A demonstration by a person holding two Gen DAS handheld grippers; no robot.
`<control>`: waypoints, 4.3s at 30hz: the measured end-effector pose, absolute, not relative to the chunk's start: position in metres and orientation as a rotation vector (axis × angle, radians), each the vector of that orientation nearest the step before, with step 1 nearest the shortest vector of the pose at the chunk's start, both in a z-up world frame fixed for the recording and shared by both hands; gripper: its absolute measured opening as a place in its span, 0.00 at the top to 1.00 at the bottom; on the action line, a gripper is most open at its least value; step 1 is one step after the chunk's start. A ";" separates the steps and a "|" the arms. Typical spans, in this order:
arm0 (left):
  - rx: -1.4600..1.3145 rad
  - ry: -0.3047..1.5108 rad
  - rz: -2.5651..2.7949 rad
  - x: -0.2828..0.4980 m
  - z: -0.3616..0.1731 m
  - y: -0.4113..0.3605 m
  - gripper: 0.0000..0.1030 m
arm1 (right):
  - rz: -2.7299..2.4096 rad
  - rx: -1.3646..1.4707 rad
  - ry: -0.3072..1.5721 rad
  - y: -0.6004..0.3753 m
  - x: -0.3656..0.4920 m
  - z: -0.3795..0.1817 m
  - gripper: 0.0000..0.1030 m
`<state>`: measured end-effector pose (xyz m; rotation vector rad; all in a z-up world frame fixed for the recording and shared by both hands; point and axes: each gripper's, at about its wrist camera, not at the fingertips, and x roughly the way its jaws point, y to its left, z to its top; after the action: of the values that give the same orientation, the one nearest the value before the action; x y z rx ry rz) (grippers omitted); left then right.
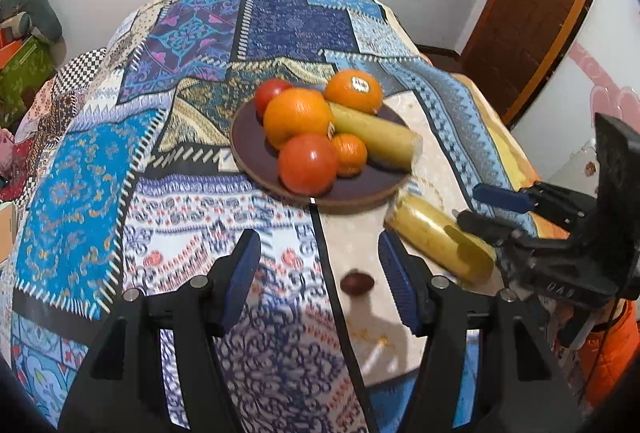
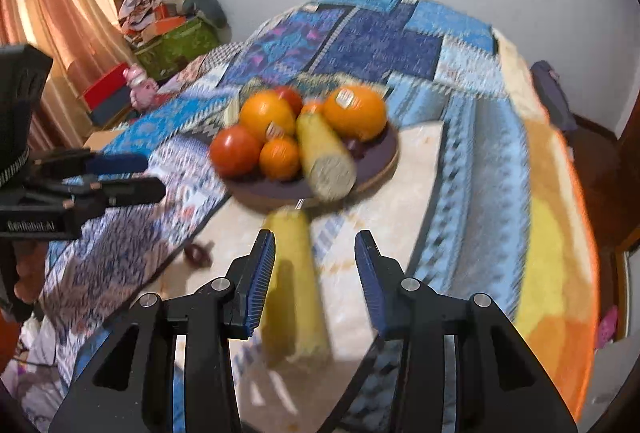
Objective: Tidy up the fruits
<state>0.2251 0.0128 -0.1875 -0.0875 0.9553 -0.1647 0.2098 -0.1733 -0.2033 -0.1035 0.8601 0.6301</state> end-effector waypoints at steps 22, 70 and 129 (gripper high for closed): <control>-0.029 1.074 -0.231 0.227 -0.238 -0.024 0.73 | 0.653 -0.133 0.925 -0.156 0.198 -0.238 0.65; -0.113 0.987 -0.090 0.338 -0.222 0.053 0.77 | 0.652 -0.038 0.823 -0.112 0.301 -0.192 0.65; -0.018 0.190 -0.030 0.017 0.022 -0.005 0.05 | 0.474 0.023 0.174 -0.193 0.039 -0.007 0.02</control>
<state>0.0172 -0.0054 0.0218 -0.0181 0.1900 -0.0297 0.0393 -0.1927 -0.0065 0.0228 0.1736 0.4742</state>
